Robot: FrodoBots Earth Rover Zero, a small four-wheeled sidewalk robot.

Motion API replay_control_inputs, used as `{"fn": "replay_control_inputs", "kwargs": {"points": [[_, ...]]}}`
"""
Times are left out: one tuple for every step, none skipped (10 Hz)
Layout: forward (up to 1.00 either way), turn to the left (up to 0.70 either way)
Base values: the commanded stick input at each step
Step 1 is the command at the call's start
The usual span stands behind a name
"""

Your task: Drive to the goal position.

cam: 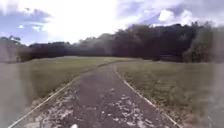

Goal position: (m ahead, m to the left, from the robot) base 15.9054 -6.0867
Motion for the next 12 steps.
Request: {"fn": "replay_control_inputs", "kwargs": {"points": [[1.00, 0.00], [1.00, 0.00], [1.00, 0.00], [1.00, 0.00], [1.00, 0.00], [1.00, 0.02], [1.00, 0.16], [1.00, 0.29], [1.00, 0.40], [1.00, 0.40], [1.00, 0.40], [1.00, 0.40]]}}
